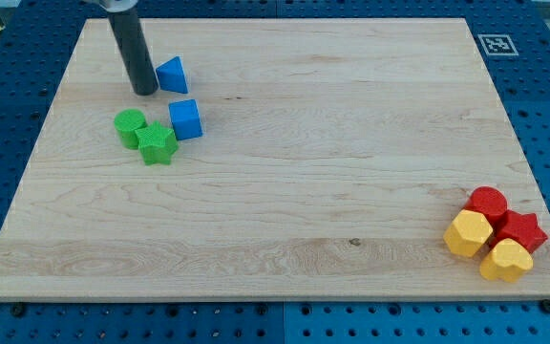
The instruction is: Push the triangle to the right side
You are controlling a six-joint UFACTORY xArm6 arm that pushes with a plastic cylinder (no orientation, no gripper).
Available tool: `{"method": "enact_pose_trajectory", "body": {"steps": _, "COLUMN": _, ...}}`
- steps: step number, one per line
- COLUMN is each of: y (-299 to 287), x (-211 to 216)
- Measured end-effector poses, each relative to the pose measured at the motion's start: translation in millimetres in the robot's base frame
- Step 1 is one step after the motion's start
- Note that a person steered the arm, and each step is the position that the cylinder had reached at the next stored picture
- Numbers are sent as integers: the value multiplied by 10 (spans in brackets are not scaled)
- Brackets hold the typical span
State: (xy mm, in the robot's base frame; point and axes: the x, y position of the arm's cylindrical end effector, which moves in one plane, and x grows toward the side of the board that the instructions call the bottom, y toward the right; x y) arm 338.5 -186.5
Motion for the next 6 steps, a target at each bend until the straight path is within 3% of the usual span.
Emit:
{"method": "enact_pose_trajectory", "body": {"steps": 2, "y": 229, "x": -93}}
{"method": "enact_pose_trajectory", "body": {"steps": 5, "y": 1200, "x": -136}}
{"method": "enact_pose_trajectory", "body": {"steps": 6, "y": 1271, "x": -136}}
